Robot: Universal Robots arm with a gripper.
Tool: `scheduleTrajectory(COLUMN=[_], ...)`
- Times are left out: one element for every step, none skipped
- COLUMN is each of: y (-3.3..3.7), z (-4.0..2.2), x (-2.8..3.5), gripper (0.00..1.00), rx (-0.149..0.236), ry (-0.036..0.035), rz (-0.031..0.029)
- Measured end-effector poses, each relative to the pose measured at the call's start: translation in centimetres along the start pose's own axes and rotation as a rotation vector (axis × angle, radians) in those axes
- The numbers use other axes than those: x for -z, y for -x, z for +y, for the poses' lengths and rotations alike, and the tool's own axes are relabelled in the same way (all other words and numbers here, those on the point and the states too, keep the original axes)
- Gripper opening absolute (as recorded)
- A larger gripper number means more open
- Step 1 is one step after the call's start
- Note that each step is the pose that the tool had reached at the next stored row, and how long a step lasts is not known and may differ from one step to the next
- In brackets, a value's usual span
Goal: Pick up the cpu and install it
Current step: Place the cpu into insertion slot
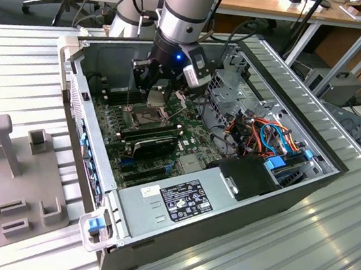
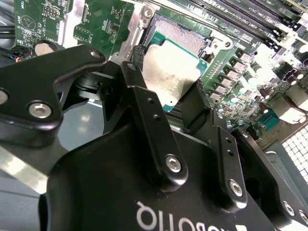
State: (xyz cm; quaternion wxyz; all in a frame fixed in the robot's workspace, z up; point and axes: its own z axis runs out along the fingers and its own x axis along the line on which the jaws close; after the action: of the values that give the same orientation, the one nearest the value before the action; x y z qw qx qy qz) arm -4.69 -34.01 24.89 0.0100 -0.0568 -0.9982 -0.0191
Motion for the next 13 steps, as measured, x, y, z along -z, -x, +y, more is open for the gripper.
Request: scheduleTrajectory(y=[0.00, 0.00, 0.00, 0.00, 0.00, 0.00, 0.00, 0.00, 0.00, 0.00, 0.00, 0.00, 0.00], z=[0.00, 0.00, 0.00, 0.00, 0.01, 0.01, 0.01, 0.01, 0.01, 0.02, 0.02, 0.02, 0.03], x=[-0.01, -0.02, -0.05, -0.07, -0.08, -0.08, -0.10, -0.11, -0.12, -0.13, -0.13, -0.14, -0.15], gripper=[0.55, 0.55, 0.55, 0.55, 0.55, 0.55, 0.55, 0.55, 0.55, 0.55, 0.55, 0.55, 0.55], rx=[-0.001, -0.002, -0.003, -0.004, -0.005, -0.005, -0.006, -0.007, -0.008, -0.009, -0.010, -0.011, -0.013], ry=[0.0000, 0.0000, 0.0000, 0.0000, 0.0000, 0.0000, 0.0001, 0.0001, 0.0001, 0.0001, 0.0001, 0.0002, 0.0002], rz=[-0.0001, -0.0001, -0.0001, -0.0002, -0.0002, -0.0002, -0.0002, -0.0003, -0.0003, -0.0003, -0.0004, -0.0005, -0.0005])
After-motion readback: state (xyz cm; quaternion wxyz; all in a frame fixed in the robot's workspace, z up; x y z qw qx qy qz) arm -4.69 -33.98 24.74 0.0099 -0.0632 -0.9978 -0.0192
